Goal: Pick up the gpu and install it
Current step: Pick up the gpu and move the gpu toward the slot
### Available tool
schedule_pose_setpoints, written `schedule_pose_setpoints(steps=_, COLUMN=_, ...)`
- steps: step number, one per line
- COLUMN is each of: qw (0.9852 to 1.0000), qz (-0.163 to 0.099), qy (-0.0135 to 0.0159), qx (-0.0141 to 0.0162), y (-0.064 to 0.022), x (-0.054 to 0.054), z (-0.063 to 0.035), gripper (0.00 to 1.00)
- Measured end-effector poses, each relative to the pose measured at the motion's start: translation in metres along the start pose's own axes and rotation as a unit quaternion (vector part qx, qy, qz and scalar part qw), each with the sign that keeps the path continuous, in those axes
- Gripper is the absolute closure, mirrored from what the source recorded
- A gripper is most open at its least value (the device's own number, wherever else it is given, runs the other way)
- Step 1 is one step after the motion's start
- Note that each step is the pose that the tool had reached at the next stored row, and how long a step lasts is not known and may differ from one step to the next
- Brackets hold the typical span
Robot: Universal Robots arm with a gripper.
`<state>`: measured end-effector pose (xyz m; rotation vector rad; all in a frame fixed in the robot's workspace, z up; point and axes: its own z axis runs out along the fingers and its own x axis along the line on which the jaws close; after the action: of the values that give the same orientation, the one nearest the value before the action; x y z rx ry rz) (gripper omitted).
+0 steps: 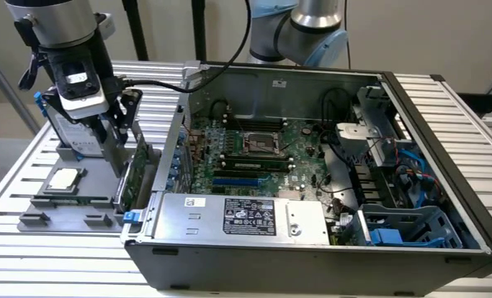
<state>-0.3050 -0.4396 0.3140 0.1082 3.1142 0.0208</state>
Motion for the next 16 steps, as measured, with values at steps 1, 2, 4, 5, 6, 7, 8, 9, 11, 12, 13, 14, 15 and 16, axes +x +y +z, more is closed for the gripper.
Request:
schedule_pose_setpoints(steps=1, qw=1.0000, qz=0.000, qy=0.0000, qx=0.0000, y=-0.0003, x=0.000, z=0.0018, gripper=0.00)
schedule_pose_setpoints(steps=2, qw=1.0000, qz=0.000, qy=0.0000, qx=0.0000, y=-0.0006, x=0.000, z=0.0036, gripper=0.00)
schedule_pose_setpoints(steps=4, qw=1.0000, qz=0.000, qy=-0.0001, qx=-0.0001, y=-0.0011, x=0.000, z=0.0073, gripper=0.00)
schedule_pose_setpoints(steps=5, qw=1.0000, qz=0.000, qy=-0.0001, qx=-0.0001, y=-0.0013, x=0.000, z=0.0091, gripper=0.00)
schedule_pose_setpoints(steps=6, qw=1.0000, qz=0.000, qy=0.0000, qx=0.0000, y=-0.0015, x=0.000, z=0.0110, gripper=0.00)
schedule_pose_setpoints(steps=7, qw=1.0000, qz=0.000, qy=0.0000, qx=0.0000, y=-0.0016, x=0.000, z=0.0127, gripper=0.00)
schedule_pose_setpoints(steps=8, qw=1.0000, qz=0.000, qy=0.0000, qx=0.0000, y=-0.0018, x=0.000, z=0.0145, gripper=0.00)
schedule_pose_setpoints(steps=9, qw=1.0000, qz=0.000, qy=0.0000, qx=0.0000, y=-0.0018, x=0.000, z=0.0164, gripper=0.00)
schedule_pose_setpoints(steps=11, qw=1.0000, qz=0.000, qy=-0.0001, qx=-0.0001, y=-0.0020, x=-0.001, z=0.0201, gripper=0.00)
schedule_pose_setpoints(steps=12, qw=1.0000, qz=0.000, qy=0.0000, qx=0.0000, y=-0.0021, x=-0.001, z=0.0218, gripper=0.00)
schedule_pose_setpoints(steps=13, qw=1.0000, qz=0.000, qy=0.0000, qx=0.0000, y=-0.0021, x=-0.002, z=0.0236, gripper=0.00)
schedule_pose_setpoints(steps=14, qw=1.0000, qz=0.000, qy=0.0000, qx=0.0000, y=-0.0022, x=-0.002, z=0.0254, gripper=0.00)
schedule_pose_setpoints(steps=15, qw=1.0000, qz=0.000, qy=0.0000, qx=0.0000, y=-0.0022, x=-0.003, z=0.0275, gripper=0.00)
schedule_pose_setpoints(steps=16, qw=1.0000, qz=0.000, qy=0.0000, qx=0.0000, y=-0.0022, x=-0.004, z=0.0293, gripper=0.00)
